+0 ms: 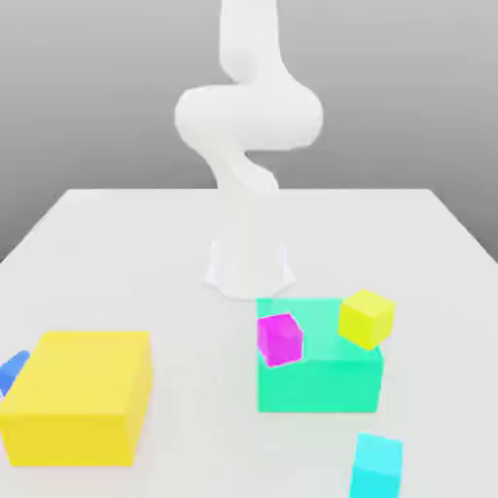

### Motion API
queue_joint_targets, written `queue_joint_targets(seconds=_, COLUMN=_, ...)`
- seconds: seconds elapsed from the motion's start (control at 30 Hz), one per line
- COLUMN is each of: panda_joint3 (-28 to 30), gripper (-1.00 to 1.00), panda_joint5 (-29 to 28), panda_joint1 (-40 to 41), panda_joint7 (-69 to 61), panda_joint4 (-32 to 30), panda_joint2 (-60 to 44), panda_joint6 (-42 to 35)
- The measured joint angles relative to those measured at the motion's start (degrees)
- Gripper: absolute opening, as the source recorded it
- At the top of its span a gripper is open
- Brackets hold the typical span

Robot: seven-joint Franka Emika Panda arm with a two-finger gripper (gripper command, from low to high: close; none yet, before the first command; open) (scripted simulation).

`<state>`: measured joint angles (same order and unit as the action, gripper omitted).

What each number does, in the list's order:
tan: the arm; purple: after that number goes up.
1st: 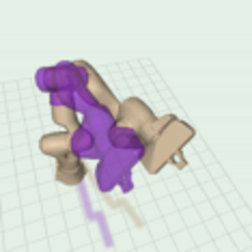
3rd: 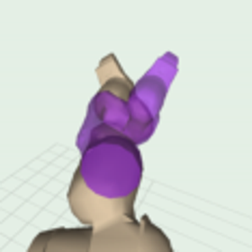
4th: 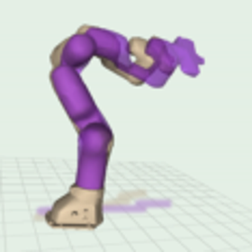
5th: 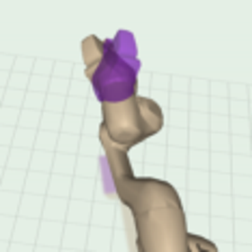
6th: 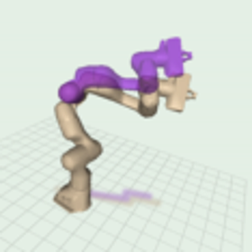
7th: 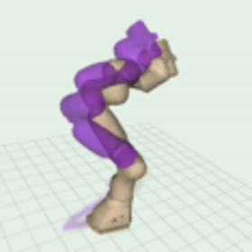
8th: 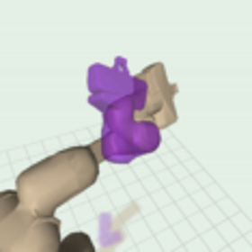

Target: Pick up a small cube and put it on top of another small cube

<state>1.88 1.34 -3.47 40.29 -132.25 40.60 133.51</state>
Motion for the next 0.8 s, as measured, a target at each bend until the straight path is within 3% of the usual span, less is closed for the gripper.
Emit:
queue_joint_targets(seconds=0.3, panda_joint3=4.9, gripper=0.00, panda_joint5=5.9, panda_joint1=-10.6, panda_joint7=-20.9, panda_joint4=-1.7, panda_joint2=-19.2, panda_joint6=6.2)
queue_joint_targets(seconds=0.53, panda_joint3=5.0, gripper=0.00, panda_joint5=9.5, panda_joint1=-15.4, panda_joint7=-36.2, panda_joint4=-2.9, panda_joint2=-33.8, panda_joint6=11.0)
queue_joint_targets(seconds=0.8, panda_joint3=3.4, gripper=0.00, panda_joint5=6.9, panda_joint1=-18.6, panda_joint7=-48.9, panda_joint4=-4.6, panda_joint2=-49.6, panda_joint6=17.1)
